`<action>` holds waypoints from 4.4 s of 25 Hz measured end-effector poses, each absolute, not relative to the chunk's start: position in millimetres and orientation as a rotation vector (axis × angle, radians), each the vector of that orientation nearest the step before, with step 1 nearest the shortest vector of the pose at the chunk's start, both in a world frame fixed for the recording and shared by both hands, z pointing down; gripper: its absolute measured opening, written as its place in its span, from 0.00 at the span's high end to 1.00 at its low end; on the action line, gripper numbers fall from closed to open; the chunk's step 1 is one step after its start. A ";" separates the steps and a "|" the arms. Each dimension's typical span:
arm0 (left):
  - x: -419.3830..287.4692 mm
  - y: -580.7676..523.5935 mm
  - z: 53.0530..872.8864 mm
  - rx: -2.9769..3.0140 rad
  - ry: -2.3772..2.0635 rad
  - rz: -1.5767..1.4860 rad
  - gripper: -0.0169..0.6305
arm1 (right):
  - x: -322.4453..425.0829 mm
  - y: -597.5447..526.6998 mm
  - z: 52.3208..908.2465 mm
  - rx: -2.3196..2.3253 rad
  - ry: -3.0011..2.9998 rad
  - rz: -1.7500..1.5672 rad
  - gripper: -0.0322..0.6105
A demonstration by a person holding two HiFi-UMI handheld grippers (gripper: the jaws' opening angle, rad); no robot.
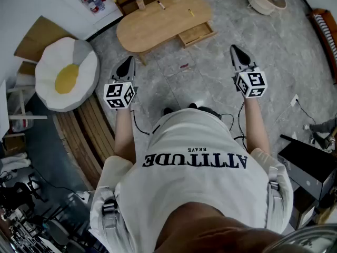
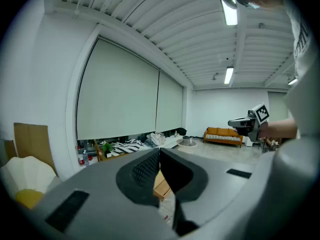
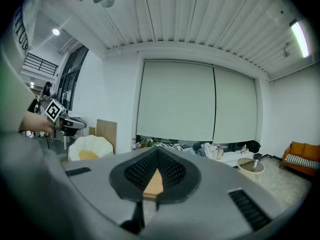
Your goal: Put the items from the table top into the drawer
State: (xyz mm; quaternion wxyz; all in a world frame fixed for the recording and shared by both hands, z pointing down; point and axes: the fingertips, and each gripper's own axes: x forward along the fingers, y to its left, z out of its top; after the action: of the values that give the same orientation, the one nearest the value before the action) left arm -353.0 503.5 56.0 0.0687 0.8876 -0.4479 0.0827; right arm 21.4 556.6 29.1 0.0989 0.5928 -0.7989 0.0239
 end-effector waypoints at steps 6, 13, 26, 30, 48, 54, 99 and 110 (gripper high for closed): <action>-348.9 502.8 53.6 2.673 -1.356 0.251 0.94 | 27.1 557.5 29.0 1.751 -2.360 0.066 0.92; -343.7 506.6 52.1 2.676 -1.354 0.259 0.94 | 33.0 560.7 27.9 1.760 -2.364 0.077 0.92; -300.5 513.4 59.3 2.651 -1.387 0.279 0.94 | 62.9 559.7 37.9 1.658 -2.368 0.032 0.92; -282.5 517.0 64.3 2.632 -1.405 0.291 0.94 | 75.7 555.4 45.2 1.619 -2.376 0.028 0.92; -238.2 481.9 95.3 2.586 -1.409 0.362 0.94 | 119.5 510.8 71.3 1.590 -2.371 0.096 0.92; -244.5 440.2 99.9 2.596 -1.394 0.349 0.94 | 114.2 479.6 76.8 1.610 -2.357 0.116 0.92; -278.3 84.9 131.6 2.680 -1.065 0.389 0.94 | 52.8 220.2 117.6 1.785 -2.102 0.290 0.92; -230.2 52.4 141.4 2.632 -1.197 0.394 0.94 | 84.3 132.8 149.3 1.539 -2.207 0.283 0.92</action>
State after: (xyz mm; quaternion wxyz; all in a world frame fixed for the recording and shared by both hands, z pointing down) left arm -230.2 52.4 141.4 0.1114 0.8963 -0.4077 0.1343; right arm 84.3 132.8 149.3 0.2162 0.5555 -0.7964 0.1023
